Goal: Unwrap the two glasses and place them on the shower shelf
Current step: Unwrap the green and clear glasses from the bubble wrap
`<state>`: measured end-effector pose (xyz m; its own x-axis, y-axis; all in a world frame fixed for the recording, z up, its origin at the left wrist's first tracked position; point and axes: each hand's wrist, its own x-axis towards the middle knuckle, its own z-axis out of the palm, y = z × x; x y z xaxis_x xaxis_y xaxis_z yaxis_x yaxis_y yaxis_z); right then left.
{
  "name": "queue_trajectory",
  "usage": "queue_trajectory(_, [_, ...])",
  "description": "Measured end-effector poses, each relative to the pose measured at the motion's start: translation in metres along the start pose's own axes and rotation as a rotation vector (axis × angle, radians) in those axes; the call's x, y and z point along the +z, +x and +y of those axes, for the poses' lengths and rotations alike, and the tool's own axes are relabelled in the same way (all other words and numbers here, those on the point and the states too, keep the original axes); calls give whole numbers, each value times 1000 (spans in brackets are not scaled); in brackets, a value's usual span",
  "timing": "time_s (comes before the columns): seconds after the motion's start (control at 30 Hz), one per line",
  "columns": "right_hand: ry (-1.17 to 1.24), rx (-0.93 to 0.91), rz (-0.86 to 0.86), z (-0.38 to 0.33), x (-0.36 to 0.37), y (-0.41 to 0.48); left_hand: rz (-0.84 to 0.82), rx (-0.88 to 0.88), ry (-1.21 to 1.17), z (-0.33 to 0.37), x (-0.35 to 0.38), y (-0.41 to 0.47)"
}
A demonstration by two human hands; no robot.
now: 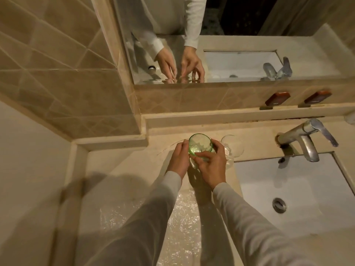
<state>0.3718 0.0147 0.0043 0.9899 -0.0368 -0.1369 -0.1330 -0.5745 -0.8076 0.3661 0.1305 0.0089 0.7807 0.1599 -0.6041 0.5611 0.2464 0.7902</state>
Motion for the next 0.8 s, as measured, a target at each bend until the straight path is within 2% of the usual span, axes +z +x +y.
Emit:
queue_trajectory(0.43, [-52,-28,-25,-2,0,3,-40,46,57,-4,-3,1])
queue_trajectory(0.53, [-88,-34,-66,0,-2,4,-25,62,385,-23,-16,-3])
queue_trajectory(0.6, [-110,-38,-106,1,-3,3,-28,113,798,-41,-35,-5])
queue_trajectory(0.67, [-117,-65,-139,2,-7,-2,-53,243,1251,-60,-58,-12])
queue_trajectory(0.7, [-118,-84,-145,2,-9,-6,-60,286,1384,-67,-67,-16])
queue_trajectory(0.8, [-95,-120,-127,4,-16,-19,-36,290,1466,-83,-81,-29])
